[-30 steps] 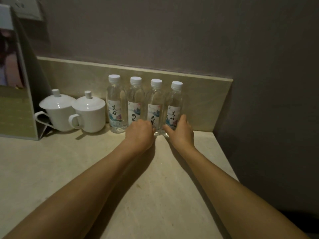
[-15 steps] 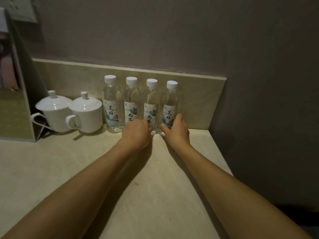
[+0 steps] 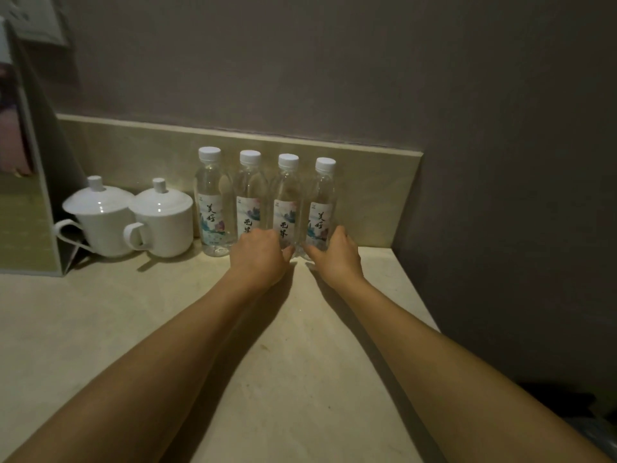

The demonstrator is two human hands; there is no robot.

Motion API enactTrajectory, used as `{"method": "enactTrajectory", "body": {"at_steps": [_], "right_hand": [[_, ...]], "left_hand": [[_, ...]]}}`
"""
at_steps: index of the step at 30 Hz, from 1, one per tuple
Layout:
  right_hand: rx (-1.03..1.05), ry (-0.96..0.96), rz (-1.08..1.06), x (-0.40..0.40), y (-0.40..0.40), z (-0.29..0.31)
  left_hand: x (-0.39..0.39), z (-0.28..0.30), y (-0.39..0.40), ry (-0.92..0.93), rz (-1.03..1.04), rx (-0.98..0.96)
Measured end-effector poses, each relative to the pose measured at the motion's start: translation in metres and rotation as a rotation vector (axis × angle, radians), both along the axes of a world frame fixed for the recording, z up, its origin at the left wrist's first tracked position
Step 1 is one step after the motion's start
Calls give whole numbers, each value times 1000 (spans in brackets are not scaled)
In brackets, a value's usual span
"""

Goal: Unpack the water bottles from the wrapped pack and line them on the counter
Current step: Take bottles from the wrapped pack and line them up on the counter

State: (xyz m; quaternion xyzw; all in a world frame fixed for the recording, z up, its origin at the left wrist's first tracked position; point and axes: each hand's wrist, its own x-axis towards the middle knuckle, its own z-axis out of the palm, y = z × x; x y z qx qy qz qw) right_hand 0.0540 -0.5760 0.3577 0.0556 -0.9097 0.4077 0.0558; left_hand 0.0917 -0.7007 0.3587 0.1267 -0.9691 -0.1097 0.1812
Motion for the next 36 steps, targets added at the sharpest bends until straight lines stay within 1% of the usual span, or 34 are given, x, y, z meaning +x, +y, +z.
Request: {"method": "enactTrajectory", "body": {"at_steps": [2,5,10,14,20,24,28,32,36], "right_hand": [[-11,28,-3,3,8,2],[-80,104,-13,11,27,13],[-206,234,-28,31,78,37],[-243,294,-92,42,138,42],[-278,337,-162,58,259,35],[-273,340,-236,73,353,22],[-285,290,-310,89,440,-1],[-318,196,-405,99,508,-31],[-367,87,-477,102,563,-65]], "left_hand": [[5,2,4,0,-22,47],[11,12,17,18,-62,169],[19,29,62,131,-118,178],[24,41,122,151,-193,179],[32,44,239,79,-275,157],[42,41,334,44,-348,148],[49,28,422,2,-438,148],[50,11,492,-129,-521,135],[46,-18,546,-255,-559,107]]}}
